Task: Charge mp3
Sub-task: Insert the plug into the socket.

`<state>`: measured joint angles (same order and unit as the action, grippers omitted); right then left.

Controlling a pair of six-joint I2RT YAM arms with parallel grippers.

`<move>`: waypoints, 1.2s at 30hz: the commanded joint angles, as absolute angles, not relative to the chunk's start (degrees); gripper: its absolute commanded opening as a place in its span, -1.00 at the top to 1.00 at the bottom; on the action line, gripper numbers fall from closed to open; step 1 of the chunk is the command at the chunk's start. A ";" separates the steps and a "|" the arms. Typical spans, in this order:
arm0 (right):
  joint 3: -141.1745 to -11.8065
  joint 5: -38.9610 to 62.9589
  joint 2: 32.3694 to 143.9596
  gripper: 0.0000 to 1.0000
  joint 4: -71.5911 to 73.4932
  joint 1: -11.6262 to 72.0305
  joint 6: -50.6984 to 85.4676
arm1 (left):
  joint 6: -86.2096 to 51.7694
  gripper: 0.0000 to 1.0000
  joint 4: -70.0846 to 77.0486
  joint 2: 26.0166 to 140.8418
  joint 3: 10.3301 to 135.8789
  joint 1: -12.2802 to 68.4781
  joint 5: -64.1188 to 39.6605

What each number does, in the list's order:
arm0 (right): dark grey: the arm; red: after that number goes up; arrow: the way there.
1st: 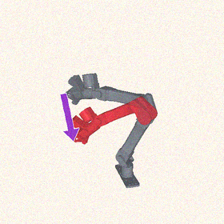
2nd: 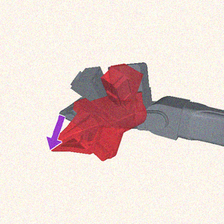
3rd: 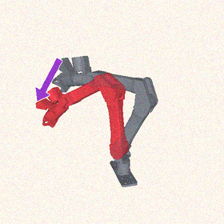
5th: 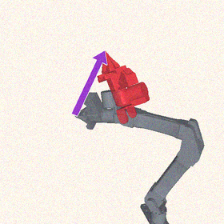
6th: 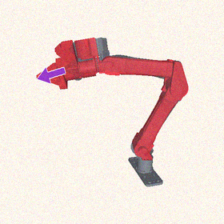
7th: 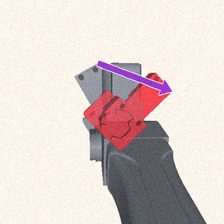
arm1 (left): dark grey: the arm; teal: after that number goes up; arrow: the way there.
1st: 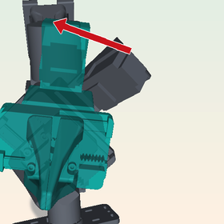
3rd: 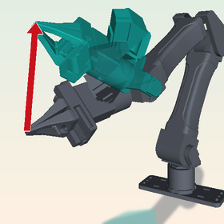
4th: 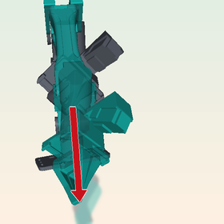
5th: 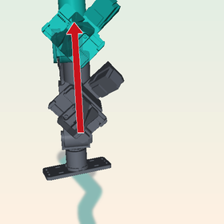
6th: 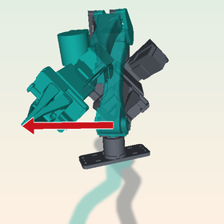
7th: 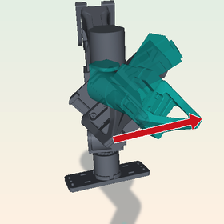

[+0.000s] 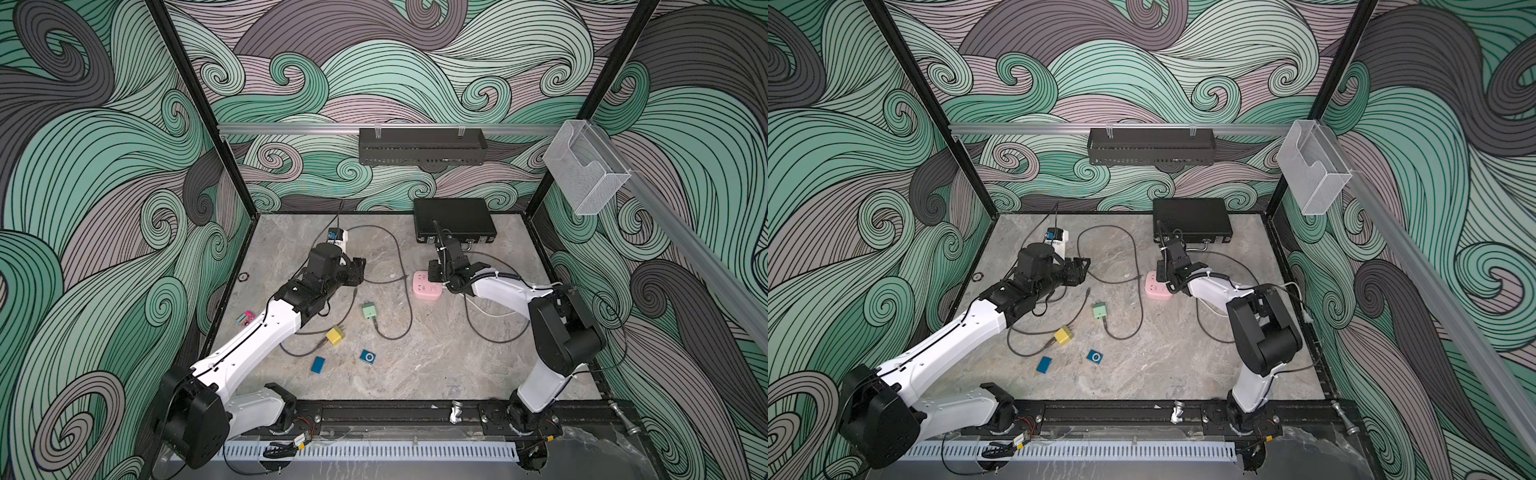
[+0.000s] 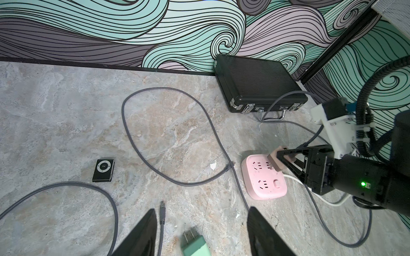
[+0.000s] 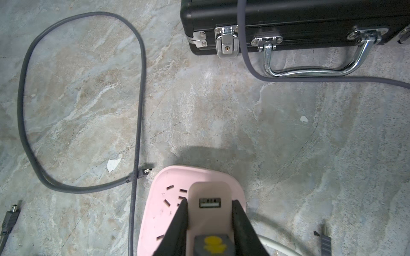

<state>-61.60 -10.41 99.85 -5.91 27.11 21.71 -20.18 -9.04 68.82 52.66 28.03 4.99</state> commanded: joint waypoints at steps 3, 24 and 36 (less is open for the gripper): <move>-62.50 -13.85 100.95 1.00 -3.89 28.20 23.20 | -20.13 -0.26 -7.83 69.25 52.56 27.07 3.00; -57.39 -16.59 99.05 1.00 4.96 28.99 26.27 | -19.75 -0.25 -7.92 69.53 52.38 26.75 2.99; -57.65 -17.46 100.17 1.00 5.64 28.89 29.08 | -19.69 -0.24 -7.92 70.93 52.54 26.72 2.90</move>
